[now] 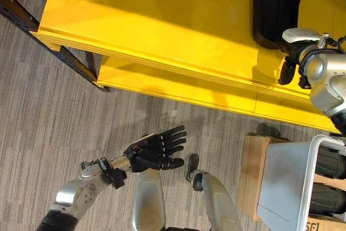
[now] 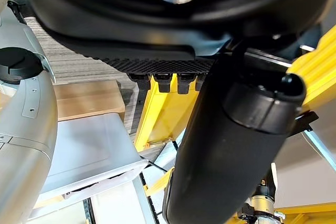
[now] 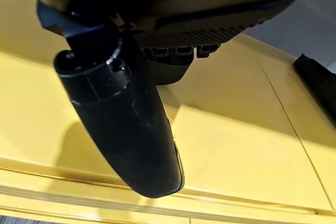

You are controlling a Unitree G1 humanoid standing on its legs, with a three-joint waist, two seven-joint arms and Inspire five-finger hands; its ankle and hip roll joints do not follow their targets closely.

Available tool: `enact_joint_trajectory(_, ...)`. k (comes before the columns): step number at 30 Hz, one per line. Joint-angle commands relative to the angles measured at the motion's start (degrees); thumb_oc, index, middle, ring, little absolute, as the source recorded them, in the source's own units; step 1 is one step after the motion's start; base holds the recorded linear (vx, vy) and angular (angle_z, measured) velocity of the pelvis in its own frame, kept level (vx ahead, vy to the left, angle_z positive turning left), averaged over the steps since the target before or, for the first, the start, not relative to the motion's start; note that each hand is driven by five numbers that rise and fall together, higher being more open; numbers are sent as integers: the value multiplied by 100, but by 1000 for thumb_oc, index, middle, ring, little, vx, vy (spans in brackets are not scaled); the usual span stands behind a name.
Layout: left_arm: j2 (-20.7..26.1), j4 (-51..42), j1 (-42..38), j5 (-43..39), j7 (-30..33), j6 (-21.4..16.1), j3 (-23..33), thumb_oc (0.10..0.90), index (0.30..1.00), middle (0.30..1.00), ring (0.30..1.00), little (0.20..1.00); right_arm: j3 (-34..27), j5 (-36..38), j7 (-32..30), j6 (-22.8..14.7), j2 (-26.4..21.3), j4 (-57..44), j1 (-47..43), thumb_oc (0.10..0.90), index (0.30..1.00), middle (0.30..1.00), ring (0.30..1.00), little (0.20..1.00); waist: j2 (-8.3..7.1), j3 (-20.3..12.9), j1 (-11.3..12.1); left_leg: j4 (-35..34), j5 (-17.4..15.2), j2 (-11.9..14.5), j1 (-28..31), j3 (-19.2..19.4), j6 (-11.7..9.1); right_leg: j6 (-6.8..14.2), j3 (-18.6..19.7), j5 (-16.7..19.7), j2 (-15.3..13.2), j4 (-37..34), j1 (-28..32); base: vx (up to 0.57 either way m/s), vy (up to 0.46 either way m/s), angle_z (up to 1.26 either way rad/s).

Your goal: Move parts from the plastic box to the shelf.

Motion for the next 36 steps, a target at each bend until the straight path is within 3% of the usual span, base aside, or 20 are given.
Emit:
enact_joint_trajectory(1, -245, -829, 249, -307, -344, -192, 77, 900, 1000, 1000, 1000, 1000, -468, -435, 26, 335, -538, -48, -122, 900, 1000, 1000, 1000, 1000, 188, -138, -40, -466, 275, 352, 33, -207, -76, 100, -95, -636, -360, 523, 509, 0, 0, 0)
enact_joint_trajectory(17, -290, -821, 217, -356, -384, -211, 64, 900, 1000, 1000, 1000, 1000, -723, -99, -374, 8, -534, -504, 332, 900, 1000, 1000, 1000, 1000, 203, -169, -141, -466, 250, 356, 24, -161, -67, 113, -69, -598, -369, 552, 394, 0, 0, 0)
enact_joint_trajectory(23, -291, -771, 173, -372, -292, -302, 37, 900, 1000, 1000, 1000, 1000, -864, -50, -877, -43, -546, -611, 568, 900, 1000, 1000, 1000, 1000, 192, -183, -190, -459, 230, 350, 31, -143, -64, 116, -47, -582, -353, 521, 389, 0, 0, 0)
enact_joint_trajectory(29, -282, -680, 135, -426, -291, -371, -21, 900, 1000, 1000, 1000, 1000, -1069, 79, -1682, -332, -554, -645, 640, 900, 1000, 1000, 1000, 1000, 200, -202, -228, -423, 190, 344, 42, -135, -49, 116, -47, -580, -352, 514, 397, 0, 0, 0)
enact_joint_trajectory(36, -375, -686, 144, -486, -261, -437, -30, 900, 1000, 1000, 1000, 1000, -1357, -195, -1727, -292, -593, -1055, 843, 900, 1000, 1000, 1000, 1000, 214, -235, -306, -408, 156, 336, 58, -92, -44, 118, -7, -587, -364, 521, 369, -5, 21, -2)
